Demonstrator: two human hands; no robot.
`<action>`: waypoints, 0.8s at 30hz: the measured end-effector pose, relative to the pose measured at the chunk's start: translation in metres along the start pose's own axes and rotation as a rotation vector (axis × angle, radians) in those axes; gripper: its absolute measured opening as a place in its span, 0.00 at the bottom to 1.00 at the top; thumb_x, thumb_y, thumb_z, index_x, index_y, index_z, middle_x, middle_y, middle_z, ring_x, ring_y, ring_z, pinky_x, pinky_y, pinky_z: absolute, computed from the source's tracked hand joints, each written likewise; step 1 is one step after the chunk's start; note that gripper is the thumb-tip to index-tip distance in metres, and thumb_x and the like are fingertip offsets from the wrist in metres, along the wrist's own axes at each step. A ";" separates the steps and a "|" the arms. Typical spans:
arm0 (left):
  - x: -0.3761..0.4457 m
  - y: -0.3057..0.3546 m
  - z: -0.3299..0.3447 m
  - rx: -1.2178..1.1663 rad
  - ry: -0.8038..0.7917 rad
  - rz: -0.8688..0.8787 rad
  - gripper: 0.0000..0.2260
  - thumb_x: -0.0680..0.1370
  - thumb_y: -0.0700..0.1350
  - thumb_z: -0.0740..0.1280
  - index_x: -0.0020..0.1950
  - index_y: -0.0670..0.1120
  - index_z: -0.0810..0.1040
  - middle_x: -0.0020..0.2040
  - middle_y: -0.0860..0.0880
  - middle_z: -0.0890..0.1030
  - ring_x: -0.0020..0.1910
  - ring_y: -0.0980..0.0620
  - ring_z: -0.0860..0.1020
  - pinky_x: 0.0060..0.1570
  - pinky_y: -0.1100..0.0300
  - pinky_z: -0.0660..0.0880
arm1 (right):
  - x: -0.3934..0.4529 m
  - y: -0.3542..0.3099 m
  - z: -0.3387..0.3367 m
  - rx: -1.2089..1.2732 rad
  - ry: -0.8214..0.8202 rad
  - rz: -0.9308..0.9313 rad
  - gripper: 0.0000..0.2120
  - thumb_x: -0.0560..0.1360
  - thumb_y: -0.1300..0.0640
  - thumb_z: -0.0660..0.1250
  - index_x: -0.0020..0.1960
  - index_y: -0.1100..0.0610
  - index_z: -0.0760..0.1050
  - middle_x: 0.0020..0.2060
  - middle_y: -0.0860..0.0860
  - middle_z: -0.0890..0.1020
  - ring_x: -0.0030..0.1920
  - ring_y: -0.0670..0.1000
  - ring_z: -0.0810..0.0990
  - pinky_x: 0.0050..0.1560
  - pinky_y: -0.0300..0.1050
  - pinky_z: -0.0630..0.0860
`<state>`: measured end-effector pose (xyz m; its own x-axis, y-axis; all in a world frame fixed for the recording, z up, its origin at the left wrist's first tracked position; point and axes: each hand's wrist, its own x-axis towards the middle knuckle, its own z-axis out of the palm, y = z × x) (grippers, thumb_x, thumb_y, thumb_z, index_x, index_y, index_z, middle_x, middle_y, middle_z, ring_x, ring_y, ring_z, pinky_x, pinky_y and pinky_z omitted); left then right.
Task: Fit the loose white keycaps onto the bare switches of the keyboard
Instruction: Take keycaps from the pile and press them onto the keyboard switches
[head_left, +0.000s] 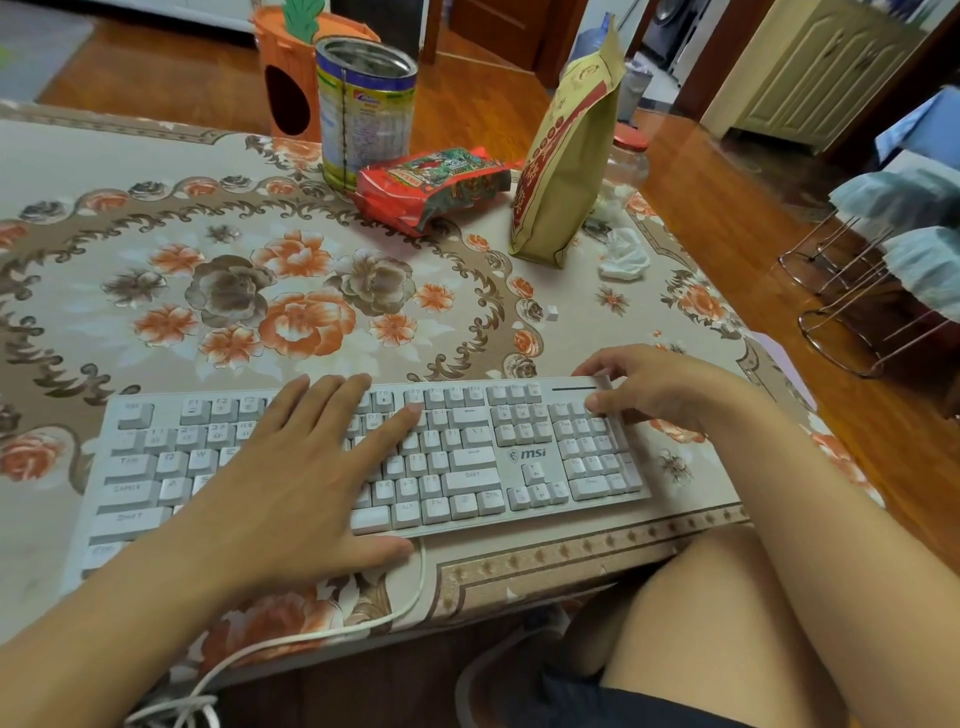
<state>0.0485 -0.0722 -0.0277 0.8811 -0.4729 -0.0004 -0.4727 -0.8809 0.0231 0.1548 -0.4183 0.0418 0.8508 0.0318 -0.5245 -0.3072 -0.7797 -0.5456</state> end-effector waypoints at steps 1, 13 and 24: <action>0.000 0.000 0.000 0.002 0.003 0.002 0.48 0.70 0.83 0.50 0.84 0.57 0.53 0.80 0.35 0.63 0.78 0.33 0.62 0.77 0.40 0.49 | 0.000 -0.002 0.000 -0.015 -0.006 0.005 0.12 0.76 0.63 0.71 0.57 0.51 0.79 0.54 0.50 0.78 0.50 0.53 0.83 0.53 0.48 0.82; 0.000 0.002 -0.001 -0.008 0.009 -0.004 0.48 0.70 0.83 0.51 0.84 0.57 0.54 0.79 0.35 0.63 0.79 0.33 0.62 0.76 0.39 0.50 | -0.004 0.002 -0.008 -0.253 -0.022 -0.061 0.12 0.76 0.51 0.72 0.58 0.42 0.78 0.56 0.43 0.78 0.53 0.49 0.80 0.54 0.48 0.75; 0.000 0.001 0.001 0.006 0.039 0.003 0.49 0.70 0.82 0.54 0.84 0.55 0.56 0.78 0.34 0.65 0.77 0.33 0.65 0.75 0.40 0.51 | 0.111 -0.041 -0.011 -0.465 0.358 -0.229 0.16 0.77 0.57 0.70 0.65 0.56 0.77 0.58 0.52 0.80 0.55 0.54 0.78 0.57 0.48 0.75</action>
<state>0.0481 -0.0730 -0.0287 0.8795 -0.4742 0.0387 -0.4751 -0.8798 0.0166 0.2663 -0.3893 0.0136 0.9878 0.0814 -0.1326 0.0485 -0.9709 -0.2343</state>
